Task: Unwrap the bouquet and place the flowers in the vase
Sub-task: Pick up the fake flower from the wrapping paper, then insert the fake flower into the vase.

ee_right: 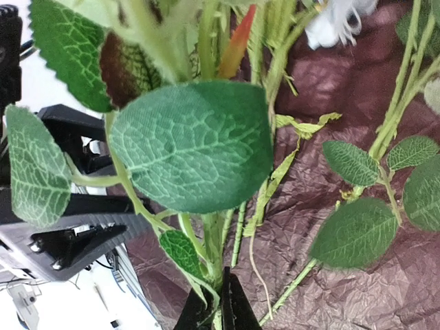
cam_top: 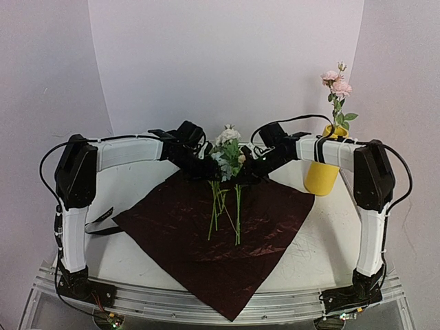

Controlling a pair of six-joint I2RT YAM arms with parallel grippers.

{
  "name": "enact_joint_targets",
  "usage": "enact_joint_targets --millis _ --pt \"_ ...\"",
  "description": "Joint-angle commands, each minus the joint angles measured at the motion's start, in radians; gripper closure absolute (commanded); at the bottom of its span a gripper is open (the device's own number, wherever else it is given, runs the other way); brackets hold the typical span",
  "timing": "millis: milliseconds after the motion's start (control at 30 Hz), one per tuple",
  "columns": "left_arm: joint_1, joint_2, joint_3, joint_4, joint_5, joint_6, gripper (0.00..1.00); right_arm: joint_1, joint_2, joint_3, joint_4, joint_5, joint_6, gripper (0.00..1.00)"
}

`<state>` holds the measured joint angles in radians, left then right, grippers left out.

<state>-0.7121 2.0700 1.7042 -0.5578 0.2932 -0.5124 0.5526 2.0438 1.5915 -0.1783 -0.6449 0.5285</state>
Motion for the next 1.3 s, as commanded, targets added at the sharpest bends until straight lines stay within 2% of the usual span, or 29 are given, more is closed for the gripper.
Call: enact_joint_targets --millis 0,200,467,567,800,900,1033,1267 --pt "-0.007 -0.049 0.001 0.004 -0.002 0.022 0.34 0.005 -0.129 -0.006 0.017 0.017 -0.061 0.99" --pt "-0.026 -0.063 -0.007 0.012 -0.052 0.009 0.34 0.004 -0.223 -0.014 0.028 0.047 -0.114 0.99" --pt "-0.028 -0.134 -0.059 0.055 -0.118 0.023 0.33 0.004 -0.348 0.015 0.037 0.163 -0.229 1.0" --pt "-0.029 -0.153 -0.072 0.063 -0.128 0.023 0.33 0.004 -0.396 0.019 0.037 0.275 -0.264 1.0" --pt "-0.029 -0.176 -0.087 0.072 -0.128 0.026 0.29 0.001 -0.552 0.018 0.041 0.748 -0.432 1.0" --pt "-0.029 -0.179 -0.093 0.073 -0.124 0.029 0.29 -0.011 -0.58 0.073 0.042 0.867 -0.536 1.0" --pt "-0.029 -0.182 -0.1 0.073 -0.118 0.028 0.29 -0.059 -0.585 0.169 0.043 0.97 -0.608 1.0" --pt "-0.03 -0.181 -0.101 0.073 -0.112 0.039 0.29 -0.207 -0.54 0.346 0.045 1.013 -0.617 1.0"
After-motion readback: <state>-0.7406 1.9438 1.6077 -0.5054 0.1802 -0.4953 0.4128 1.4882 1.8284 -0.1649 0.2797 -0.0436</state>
